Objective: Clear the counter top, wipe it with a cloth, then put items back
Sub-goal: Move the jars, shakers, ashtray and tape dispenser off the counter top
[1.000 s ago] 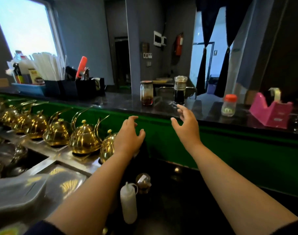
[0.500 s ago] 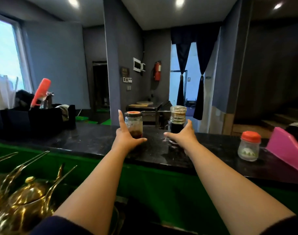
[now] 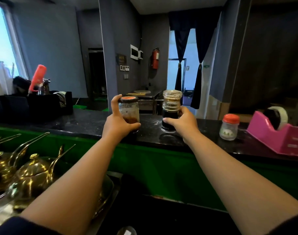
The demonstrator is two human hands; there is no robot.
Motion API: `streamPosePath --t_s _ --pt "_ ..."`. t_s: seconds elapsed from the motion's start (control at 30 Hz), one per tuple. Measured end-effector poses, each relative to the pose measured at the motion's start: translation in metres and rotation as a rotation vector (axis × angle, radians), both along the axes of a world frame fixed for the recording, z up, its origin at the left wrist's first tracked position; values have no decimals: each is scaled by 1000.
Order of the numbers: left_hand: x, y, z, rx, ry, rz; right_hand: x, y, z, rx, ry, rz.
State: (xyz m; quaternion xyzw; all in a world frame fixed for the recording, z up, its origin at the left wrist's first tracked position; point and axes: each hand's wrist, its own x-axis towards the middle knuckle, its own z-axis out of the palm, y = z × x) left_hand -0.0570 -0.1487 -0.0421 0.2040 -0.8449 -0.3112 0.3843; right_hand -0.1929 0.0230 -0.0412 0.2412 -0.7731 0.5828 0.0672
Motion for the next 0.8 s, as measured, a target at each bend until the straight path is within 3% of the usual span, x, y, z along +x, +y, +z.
streamPosePath --t_s 0.2,0.3,0.53,0.8 --pt "94 88 3 -4 103 10 89 71 -8 -33 39 169" --pt "139 133 -19 17 69 35 128 105 -33 -13 -10 237" --pt "214 206 -129 126 23 16 195 149 -121 61 -177 334" --pt "236 238 -256 252 -27 105 215 137 -237 205 -278 365"
